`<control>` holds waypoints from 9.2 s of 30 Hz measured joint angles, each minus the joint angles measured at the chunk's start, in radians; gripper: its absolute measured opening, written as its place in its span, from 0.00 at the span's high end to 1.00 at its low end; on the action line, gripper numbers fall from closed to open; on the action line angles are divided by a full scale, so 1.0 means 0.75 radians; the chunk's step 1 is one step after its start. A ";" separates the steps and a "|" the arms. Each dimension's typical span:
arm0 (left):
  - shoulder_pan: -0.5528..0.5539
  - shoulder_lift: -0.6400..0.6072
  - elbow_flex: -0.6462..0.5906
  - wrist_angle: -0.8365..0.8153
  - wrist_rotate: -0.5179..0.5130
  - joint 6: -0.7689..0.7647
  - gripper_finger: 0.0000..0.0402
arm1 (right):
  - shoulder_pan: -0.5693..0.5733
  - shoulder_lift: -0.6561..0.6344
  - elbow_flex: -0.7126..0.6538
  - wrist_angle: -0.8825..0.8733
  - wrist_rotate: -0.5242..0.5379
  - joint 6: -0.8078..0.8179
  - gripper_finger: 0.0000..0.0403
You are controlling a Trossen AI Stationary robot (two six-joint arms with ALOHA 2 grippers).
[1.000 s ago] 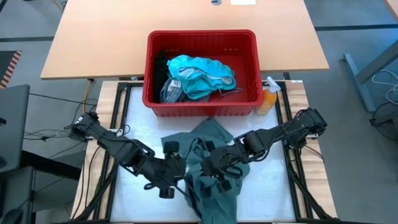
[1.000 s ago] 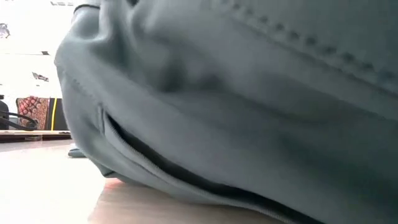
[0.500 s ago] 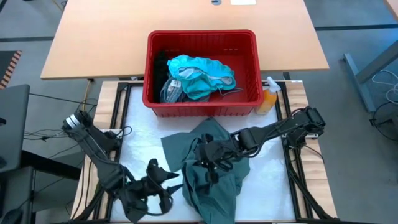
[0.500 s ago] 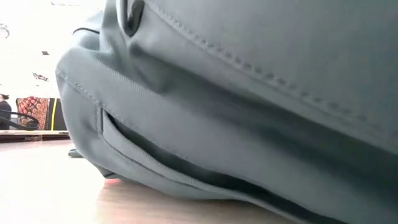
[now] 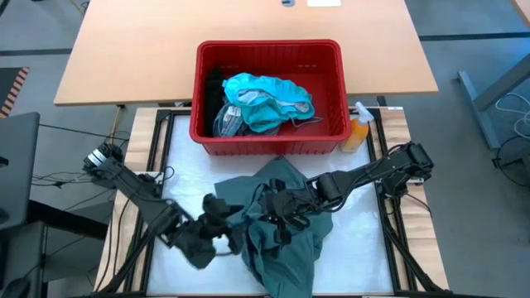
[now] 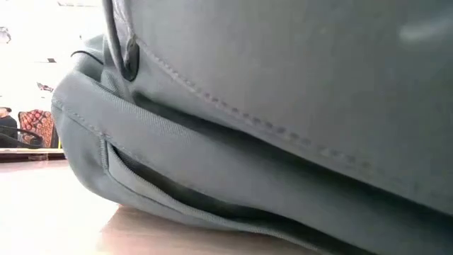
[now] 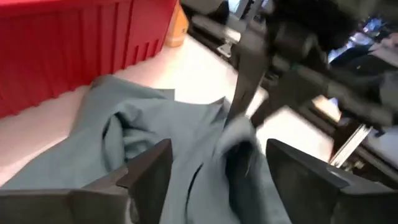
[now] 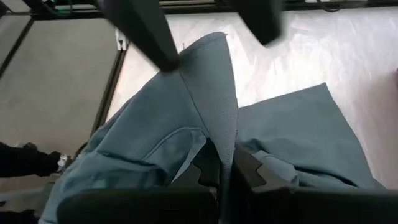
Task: Fold Laundry from Bin
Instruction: Fold the light blue pants
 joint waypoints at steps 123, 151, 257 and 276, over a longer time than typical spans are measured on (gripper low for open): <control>0.051 -0.045 -0.073 -0.017 0.783 0.483 1.00 | 0.179 0.033 -0.052 0.159 0.071 0.186 0.96; 0.030 -0.044 -0.586 0.872 0.674 0.234 0.93 | 0.133 0.046 -0.172 0.178 0.069 0.271 0.96; 0.133 -0.043 -0.586 0.771 0.543 -0.109 0.95 | -0.030 0.046 -0.215 0.295 -0.014 0.829 0.94; -0.058 -0.293 -0.584 0.480 1.355 0.117 0.95 | 0.049 -0.102 -0.212 0.035 -0.455 0.283 0.40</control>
